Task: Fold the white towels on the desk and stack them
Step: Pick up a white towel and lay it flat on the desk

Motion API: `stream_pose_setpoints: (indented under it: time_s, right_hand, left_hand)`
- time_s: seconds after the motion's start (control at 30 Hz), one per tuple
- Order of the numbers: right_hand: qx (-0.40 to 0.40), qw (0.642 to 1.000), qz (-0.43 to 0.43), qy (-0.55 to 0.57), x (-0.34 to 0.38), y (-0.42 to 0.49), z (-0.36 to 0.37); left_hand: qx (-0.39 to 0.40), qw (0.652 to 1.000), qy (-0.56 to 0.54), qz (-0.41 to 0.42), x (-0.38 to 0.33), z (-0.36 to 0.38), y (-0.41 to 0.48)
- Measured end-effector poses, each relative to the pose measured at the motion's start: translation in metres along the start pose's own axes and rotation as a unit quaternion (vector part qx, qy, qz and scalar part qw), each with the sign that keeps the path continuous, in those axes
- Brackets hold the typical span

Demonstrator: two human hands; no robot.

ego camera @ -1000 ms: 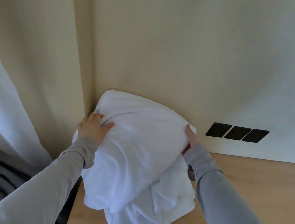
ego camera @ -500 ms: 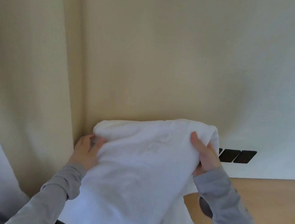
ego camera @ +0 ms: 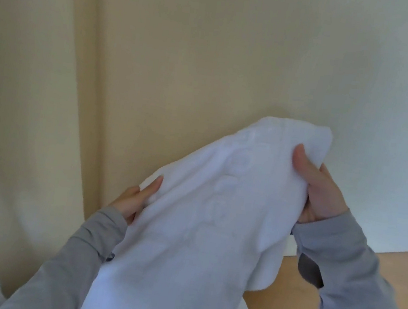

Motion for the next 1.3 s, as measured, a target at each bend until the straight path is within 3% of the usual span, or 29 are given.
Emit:
stream_pose_setpoints:
  time_s: [0.1, 0.23, 0.3, 0.5, 0.83, 1.1, 1.3]
  right_hand:
    - [-0.022, 0.999, -0.027, -0.02, 0.022, 0.003, -0.007]
    - [-0.069, 0.993, -0.056, -0.074, 0.052, 0.001, -0.035]
    - [-0.105, 0.987, -0.057, -0.106, 0.061, -0.003, -0.054]
    - [-0.182, 0.972, -0.051, -0.141, 0.067, -0.023, -0.103]
    - [-0.234, 0.959, -0.09, -0.129, 0.12, -0.071, -0.171]
    - [-0.253, 0.949, -0.136, -0.131, 0.225, -0.136, -0.268]
    - [-0.276, 0.941, -0.139, -0.138, 0.276, -0.175, -0.352]
  left_hand:
    - [-0.001, 0.992, -0.097, 0.086, -0.024, 0.015, -0.012]
    - [-0.135, 0.966, -0.102, 0.195, -0.065, 0.027, -0.026]
    - [-0.179, 0.954, -0.097, 0.219, -0.084, 0.036, -0.031]
    - [-0.207, 0.938, -0.108, 0.258, -0.104, 0.074, -0.038]
    - [-0.185, 0.929, -0.077, 0.311, -0.123, 0.17, -0.063]
    - [-0.141, 0.919, -0.09, 0.358, -0.12, 0.325, -0.107]
    - [-0.12, 0.928, -0.091, 0.341, -0.094, 0.431, -0.118]
Point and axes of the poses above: each hand's wrist, its own y-axis towards the middle knuckle, its own z-axis out of the palm, x = y × z, the point moved 3 cm from there along y, towards the middle knuckle, and after that the axes turned 6 degrees about y, right-handed, at the moved point
